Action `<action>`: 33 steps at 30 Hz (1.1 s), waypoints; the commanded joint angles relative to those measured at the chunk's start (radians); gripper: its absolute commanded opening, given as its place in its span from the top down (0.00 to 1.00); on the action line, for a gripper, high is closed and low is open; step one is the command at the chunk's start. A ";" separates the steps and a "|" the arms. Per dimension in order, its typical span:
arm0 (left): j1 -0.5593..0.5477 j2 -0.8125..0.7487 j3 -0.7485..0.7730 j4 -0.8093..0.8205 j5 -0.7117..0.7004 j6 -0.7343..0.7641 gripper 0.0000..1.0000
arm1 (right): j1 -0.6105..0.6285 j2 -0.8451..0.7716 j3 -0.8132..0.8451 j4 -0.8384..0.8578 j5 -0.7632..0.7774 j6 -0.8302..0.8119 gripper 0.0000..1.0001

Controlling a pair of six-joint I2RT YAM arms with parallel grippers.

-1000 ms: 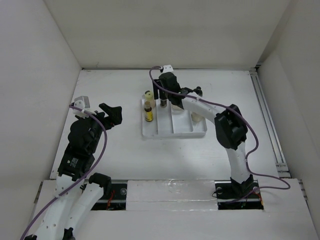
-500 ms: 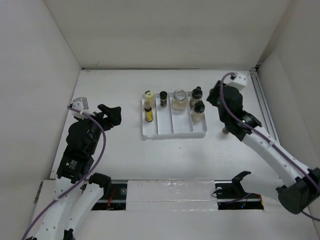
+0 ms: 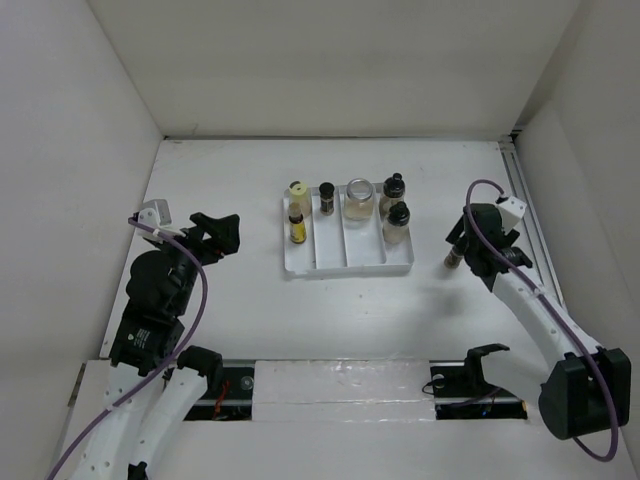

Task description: Organize the condiment bottles

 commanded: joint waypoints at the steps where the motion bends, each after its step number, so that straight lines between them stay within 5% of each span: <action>1: 0.005 -0.005 -0.002 0.046 0.001 0.011 0.14 | -0.020 0.022 -0.014 0.112 -0.100 -0.017 0.20; 11: -0.004 0.004 -0.002 0.046 0.010 0.011 0.14 | -0.038 0.152 0.006 0.169 -0.182 -0.046 0.25; 23: -0.004 0.004 -0.002 0.046 0.010 0.011 0.14 | -0.047 0.114 0.009 0.157 -0.116 -0.033 0.59; 29: -0.004 0.013 -0.002 0.046 0.010 0.011 0.13 | 0.118 -0.076 0.158 0.079 -0.148 -0.070 0.61; 33: -0.004 0.023 -0.002 0.046 0.010 0.011 0.11 | 0.280 -0.015 0.318 0.052 -0.275 -0.090 0.61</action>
